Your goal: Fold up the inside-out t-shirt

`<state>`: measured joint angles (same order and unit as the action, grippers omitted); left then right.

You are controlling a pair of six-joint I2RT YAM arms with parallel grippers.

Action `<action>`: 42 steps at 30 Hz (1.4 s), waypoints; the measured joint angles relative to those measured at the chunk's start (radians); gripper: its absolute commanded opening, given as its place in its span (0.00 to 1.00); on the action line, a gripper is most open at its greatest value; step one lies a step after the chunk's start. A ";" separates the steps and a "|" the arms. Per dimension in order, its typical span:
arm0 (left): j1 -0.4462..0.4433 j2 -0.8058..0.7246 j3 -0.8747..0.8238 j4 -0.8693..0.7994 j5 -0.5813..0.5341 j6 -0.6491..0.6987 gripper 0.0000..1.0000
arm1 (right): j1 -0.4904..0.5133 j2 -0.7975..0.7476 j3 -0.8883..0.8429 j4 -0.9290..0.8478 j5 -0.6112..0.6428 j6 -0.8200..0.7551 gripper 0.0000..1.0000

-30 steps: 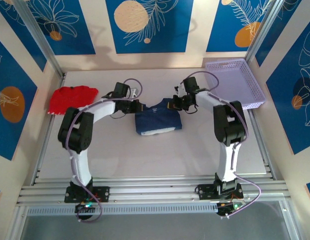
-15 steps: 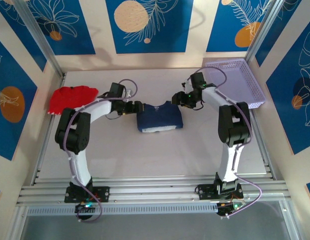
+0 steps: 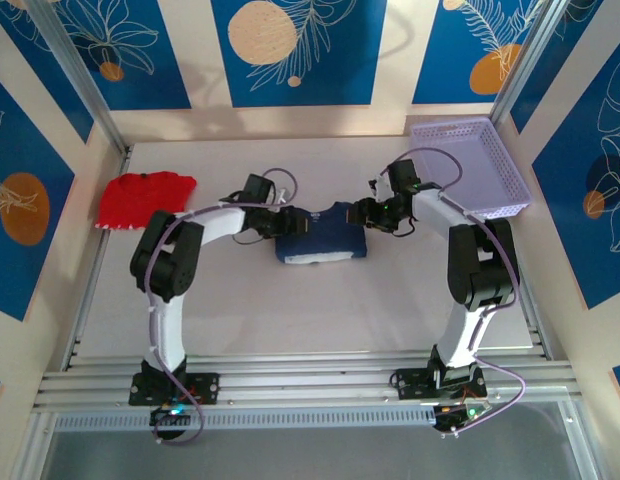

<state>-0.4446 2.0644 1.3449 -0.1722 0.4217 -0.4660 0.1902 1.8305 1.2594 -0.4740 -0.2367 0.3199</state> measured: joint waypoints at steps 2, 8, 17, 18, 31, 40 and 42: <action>-0.012 0.032 0.031 0.024 0.023 -0.009 0.33 | 0.000 -0.006 -0.010 0.004 -0.006 0.000 0.66; -0.029 0.077 0.080 0.038 0.051 0.022 0.00 | 0.000 -0.038 -0.014 0.015 -0.007 0.001 0.65; 0.125 -0.024 0.122 -0.256 0.031 0.275 0.00 | 0.000 -0.220 -0.110 0.045 -0.006 0.017 0.65; 0.152 -0.047 0.135 -0.295 0.008 0.307 0.00 | 0.000 -0.240 -0.118 0.049 -0.008 0.022 0.65; 0.461 -0.169 0.407 -0.670 -0.417 0.707 0.00 | 0.057 -0.290 -0.186 0.117 -0.055 0.047 0.65; 0.563 -0.089 0.690 -0.798 -0.450 0.850 0.00 | 0.059 -0.290 -0.195 0.153 -0.078 0.054 0.65; 0.583 -0.069 0.731 -0.807 -0.450 0.859 0.00 | 0.060 -0.290 -0.195 0.152 -0.078 0.054 0.65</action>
<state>0.1383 1.9949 2.0762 -0.9794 -0.0280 0.3931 0.2501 1.5410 1.0649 -0.3218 -0.3145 0.3737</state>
